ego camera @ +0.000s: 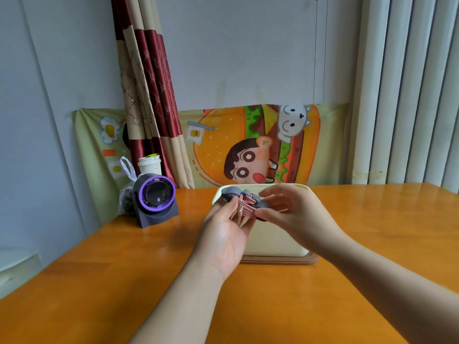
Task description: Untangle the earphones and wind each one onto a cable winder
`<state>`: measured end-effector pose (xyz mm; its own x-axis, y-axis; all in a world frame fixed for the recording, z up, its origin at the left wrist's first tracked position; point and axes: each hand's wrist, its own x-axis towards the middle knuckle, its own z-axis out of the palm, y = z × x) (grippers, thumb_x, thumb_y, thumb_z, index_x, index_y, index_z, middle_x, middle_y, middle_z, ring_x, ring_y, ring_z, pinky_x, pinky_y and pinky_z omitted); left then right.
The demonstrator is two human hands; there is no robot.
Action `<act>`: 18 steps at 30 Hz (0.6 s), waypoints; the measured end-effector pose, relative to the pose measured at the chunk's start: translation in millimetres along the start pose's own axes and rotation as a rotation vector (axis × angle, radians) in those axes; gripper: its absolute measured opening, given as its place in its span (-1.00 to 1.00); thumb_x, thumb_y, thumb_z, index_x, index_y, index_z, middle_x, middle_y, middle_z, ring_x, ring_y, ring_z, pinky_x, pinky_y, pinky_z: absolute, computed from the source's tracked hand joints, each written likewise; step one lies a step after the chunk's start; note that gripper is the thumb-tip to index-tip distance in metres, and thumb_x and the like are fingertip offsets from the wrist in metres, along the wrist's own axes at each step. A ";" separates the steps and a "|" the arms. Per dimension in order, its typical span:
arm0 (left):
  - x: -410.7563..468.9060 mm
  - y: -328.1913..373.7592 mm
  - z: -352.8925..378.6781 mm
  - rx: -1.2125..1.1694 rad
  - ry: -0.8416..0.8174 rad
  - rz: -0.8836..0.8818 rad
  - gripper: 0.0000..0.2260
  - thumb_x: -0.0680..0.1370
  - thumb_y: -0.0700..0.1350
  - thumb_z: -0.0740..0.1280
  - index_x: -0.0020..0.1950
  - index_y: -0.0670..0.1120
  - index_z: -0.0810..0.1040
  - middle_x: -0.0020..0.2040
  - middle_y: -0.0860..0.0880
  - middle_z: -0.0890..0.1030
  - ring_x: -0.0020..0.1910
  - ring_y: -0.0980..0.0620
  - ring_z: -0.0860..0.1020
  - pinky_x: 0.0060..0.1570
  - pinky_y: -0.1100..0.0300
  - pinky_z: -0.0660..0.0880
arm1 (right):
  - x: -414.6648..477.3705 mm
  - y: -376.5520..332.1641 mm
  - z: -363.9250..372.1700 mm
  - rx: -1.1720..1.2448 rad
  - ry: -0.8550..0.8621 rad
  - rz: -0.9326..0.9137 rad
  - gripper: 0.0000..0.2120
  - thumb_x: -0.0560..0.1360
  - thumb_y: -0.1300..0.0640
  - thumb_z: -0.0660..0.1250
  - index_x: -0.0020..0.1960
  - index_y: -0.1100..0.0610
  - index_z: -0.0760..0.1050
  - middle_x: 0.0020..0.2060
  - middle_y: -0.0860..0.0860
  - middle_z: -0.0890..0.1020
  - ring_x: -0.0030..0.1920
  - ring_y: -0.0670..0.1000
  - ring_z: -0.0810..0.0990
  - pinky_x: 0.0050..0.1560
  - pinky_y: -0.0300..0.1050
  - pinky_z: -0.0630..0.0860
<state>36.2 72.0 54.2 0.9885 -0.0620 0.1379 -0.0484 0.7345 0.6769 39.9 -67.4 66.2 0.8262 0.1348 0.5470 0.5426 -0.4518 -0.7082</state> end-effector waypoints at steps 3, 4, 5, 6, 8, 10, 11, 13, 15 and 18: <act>22.0 2.9 -1.0 0.153 0.007 0.047 -0.81 0.63 -0.28 0.17 0.13 -0.16 0.54 0.04 -0.13 0.63 0.02 -0.01 0.58 0.16 0.09 0.44 | 27.0 7.8 -8.6 -0.114 0.010 -0.050 -0.76 0.37 0.12 0.50 0.03 0.09 0.61 -0.20 -0.20 0.63 -0.17 -0.24 0.62 -0.09 -0.39 0.55; 28.3 4.4 -2.5 0.253 -0.007 0.076 -0.80 0.63 -0.27 0.17 0.15 -0.14 0.55 0.06 -0.11 0.63 0.04 0.01 0.58 0.13 0.11 0.45 | 34.5 9.8 -11.1 -0.149 0.016 -0.058 -0.76 0.37 0.13 0.50 0.03 0.11 0.61 -0.22 -0.22 0.60 -0.19 -0.26 0.61 -0.11 -0.43 0.53; 37.0 5.7 -6.1 0.408 -0.014 0.114 -0.79 0.64 -0.25 0.17 0.20 -0.11 0.53 0.11 -0.06 0.63 0.08 0.03 0.57 0.14 0.12 0.45 | 43.2 13.5 -12.6 -0.184 0.020 -0.063 -0.76 0.38 0.13 0.50 0.03 0.12 0.62 -0.22 -0.21 0.59 -0.20 -0.26 0.60 -0.13 -0.45 0.52; 45.0 7.2 -10.2 0.617 -0.013 0.159 -0.76 0.65 -0.22 0.18 0.29 -0.08 0.49 0.17 -0.01 0.60 0.15 0.06 0.55 0.17 0.16 0.45 | 51.9 18.4 -13.2 -0.226 0.025 -0.070 -0.76 0.39 0.13 0.49 0.04 0.13 0.62 -0.21 -0.19 0.59 -0.21 -0.26 0.59 -0.17 -0.45 0.52; 60.5 8.8 -22.7 1.079 0.039 0.292 -0.67 0.65 -0.17 0.20 0.42 -0.01 0.39 0.24 0.11 0.51 0.25 0.13 0.46 0.18 0.26 0.36 | 67.4 31.4 -13.0 -0.315 0.051 -0.071 -0.76 0.40 0.12 0.48 0.05 0.13 0.62 -0.18 -0.14 0.59 -0.23 -0.23 0.55 -0.25 -0.44 0.48; 67.3 9.3 -34.8 1.426 0.096 0.395 -0.66 0.64 -0.14 0.21 0.42 0.02 0.39 0.30 0.13 0.47 0.33 0.12 0.40 0.19 0.25 0.34 | 79.9 47.4 -10.7 -0.395 0.057 -0.027 -0.79 0.42 0.12 0.47 0.04 0.13 0.61 -0.16 -0.10 0.59 -0.22 -0.16 0.54 -0.24 -0.39 0.46; 70.7 6.7 -40.5 1.534 0.101 0.394 -0.67 0.64 -0.13 0.21 0.40 0.04 0.42 0.34 0.11 0.47 0.35 0.09 0.38 0.26 0.19 0.36 | 84.9 54.6 -8.5 -0.441 0.036 0.014 -0.81 0.42 0.11 0.46 0.01 0.12 0.60 -0.14 -0.07 0.61 -0.19 -0.10 0.55 -0.21 -0.30 0.50; 74.3 0.3 -49.2 1.657 0.078 0.359 -0.72 0.63 -0.12 0.22 0.33 0.05 0.50 0.34 0.09 0.48 0.38 0.05 0.34 0.38 0.08 0.30 | 94.0 67.3 -2.5 -0.562 -0.018 0.085 -0.88 0.41 0.10 0.47 -0.11 0.08 0.56 -0.12 0.00 0.65 -0.17 -0.01 0.55 -0.22 -0.17 0.53; 74.8 -5.5 -55.2 1.700 0.062 0.369 -0.75 0.62 -0.13 0.22 0.25 0.05 0.55 0.29 0.10 0.51 0.39 0.07 0.29 0.41 0.12 0.23 | 101.8 75.5 3.8 -0.639 -0.081 0.134 -0.87 0.40 0.12 0.48 -0.17 0.08 0.52 -0.15 0.03 0.63 -0.21 -0.01 0.51 -0.34 -0.25 0.44; 75.2 -7.6 -57.6 1.704 0.065 0.400 -0.76 0.62 -0.13 0.22 0.24 0.05 0.56 0.27 0.11 0.52 0.41 0.10 0.24 0.40 0.15 0.18 | 112.1 81.2 9.8 -0.697 -0.257 0.218 -0.87 0.40 0.10 0.47 -0.11 0.13 0.59 -0.19 0.01 0.58 -0.19 -0.01 0.51 -0.38 -0.33 0.40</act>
<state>119.1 100.7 17.8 0.8810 -0.0145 0.4730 -0.3097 -0.7733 0.5532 178.0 -80.3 65.6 0.9587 0.1412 0.2469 0.2136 -0.9307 -0.2971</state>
